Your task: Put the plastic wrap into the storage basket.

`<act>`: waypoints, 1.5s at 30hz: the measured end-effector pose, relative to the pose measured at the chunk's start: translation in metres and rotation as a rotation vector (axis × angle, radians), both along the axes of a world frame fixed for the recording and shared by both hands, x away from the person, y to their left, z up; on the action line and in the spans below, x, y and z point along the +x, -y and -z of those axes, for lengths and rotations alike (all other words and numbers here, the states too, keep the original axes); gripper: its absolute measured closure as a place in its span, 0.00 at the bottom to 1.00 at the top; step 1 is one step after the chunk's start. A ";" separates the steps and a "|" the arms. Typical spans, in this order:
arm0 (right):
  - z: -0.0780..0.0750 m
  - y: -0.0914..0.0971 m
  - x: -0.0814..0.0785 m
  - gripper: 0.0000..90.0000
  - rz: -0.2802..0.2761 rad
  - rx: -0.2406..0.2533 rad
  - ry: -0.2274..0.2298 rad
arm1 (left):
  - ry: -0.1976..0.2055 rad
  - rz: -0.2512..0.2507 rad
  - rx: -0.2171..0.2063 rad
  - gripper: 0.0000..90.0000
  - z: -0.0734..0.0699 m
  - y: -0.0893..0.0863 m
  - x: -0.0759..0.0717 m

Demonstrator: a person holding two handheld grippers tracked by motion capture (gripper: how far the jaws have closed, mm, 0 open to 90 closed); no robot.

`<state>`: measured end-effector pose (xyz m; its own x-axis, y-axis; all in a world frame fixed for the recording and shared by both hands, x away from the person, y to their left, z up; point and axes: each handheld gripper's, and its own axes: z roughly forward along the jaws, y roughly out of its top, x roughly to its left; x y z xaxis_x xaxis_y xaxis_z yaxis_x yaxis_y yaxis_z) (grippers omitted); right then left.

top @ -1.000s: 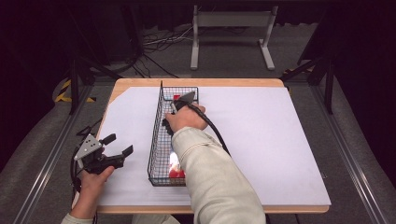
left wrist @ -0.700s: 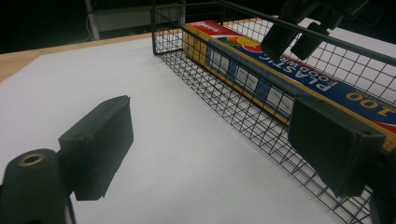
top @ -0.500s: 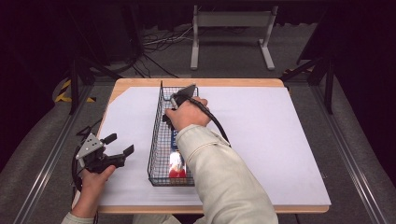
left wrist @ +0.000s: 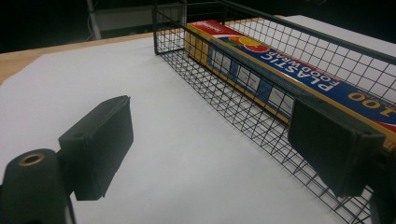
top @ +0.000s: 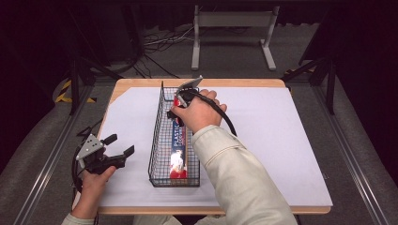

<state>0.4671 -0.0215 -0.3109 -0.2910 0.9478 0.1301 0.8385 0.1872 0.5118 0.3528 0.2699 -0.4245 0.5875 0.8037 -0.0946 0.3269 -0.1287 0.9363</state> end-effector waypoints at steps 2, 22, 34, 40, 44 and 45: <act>-0.002 0.003 0.000 0.26 -0.039 0.004 0.013 | 0.000 -0.001 0.001 0.17 0.000 0.000 0.000; -0.027 0.073 -0.009 0.21 -0.501 -0.053 0.283 | -0.016 -0.025 0.003 0.17 0.001 -0.006 0.000; -0.033 0.138 -0.021 0.16 -0.547 -0.020 0.384 | -0.021 -0.051 0.006 0.17 0.002 -0.011 0.000; -0.036 0.163 -0.026 0.14 -0.540 -0.032 0.398 | -0.022 -0.051 0.016 0.16 0.002 -0.011 0.000; -0.038 0.189 -0.029 0.13 -0.526 -0.042 0.420 | -0.026 -0.056 0.025 0.16 0.003 -0.011 0.001; -0.038 0.194 -0.030 0.12 -0.524 -0.040 0.425 | -0.027 -0.054 0.027 0.16 0.003 -0.011 0.001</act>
<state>0.4372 -0.2153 -0.2731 -0.7314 0.6695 -0.1294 0.3596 0.5400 0.7610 0.3541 0.2807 -0.4273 0.5406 0.8367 -0.0879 0.3594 -0.1351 0.9234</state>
